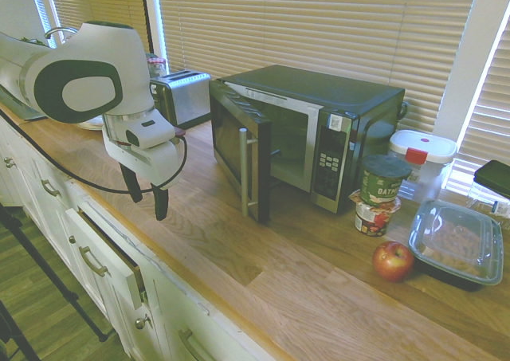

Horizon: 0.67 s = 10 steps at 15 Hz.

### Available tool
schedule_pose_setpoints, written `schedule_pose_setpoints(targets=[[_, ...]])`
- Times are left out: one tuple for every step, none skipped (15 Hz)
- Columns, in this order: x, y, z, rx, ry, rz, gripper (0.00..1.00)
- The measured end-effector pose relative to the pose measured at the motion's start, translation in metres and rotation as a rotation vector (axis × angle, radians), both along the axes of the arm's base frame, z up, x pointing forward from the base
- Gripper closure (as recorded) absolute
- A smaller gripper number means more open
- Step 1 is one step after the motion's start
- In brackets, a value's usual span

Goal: Close the microwave

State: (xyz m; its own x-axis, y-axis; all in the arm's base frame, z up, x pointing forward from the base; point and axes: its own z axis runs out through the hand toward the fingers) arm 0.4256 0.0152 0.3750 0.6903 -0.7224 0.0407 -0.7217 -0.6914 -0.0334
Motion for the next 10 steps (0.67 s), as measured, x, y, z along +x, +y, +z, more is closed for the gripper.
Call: schedule_pose_setpoints(targets=[[0.0,0.0,-0.001,0.0,0.001,-0.001,0.0],[0.0,0.0,-0.001,0.0,0.002,-0.004,0.0],[0.001,-0.002,0.0,0.002,-0.002,-0.007,0.0],[0.002,-0.002,0.001,0.005,-0.012,-0.01,0.0],[0.003,-0.002,0.003,0.008,-0.025,-0.012,0.0],[0.007,-0.002,0.008,0.01,-0.047,-0.011,0.0],[0.011,-0.001,0.016,0.01,-0.065,-0.004,0.0],[0.017,0.0,0.025,0.012,-0.085,0.005,0.0],[0.022,0.0,0.035,0.015,-0.106,0.011,0.0],[0.028,0.001,0.044,0.016,-0.124,0.016,0.0]])
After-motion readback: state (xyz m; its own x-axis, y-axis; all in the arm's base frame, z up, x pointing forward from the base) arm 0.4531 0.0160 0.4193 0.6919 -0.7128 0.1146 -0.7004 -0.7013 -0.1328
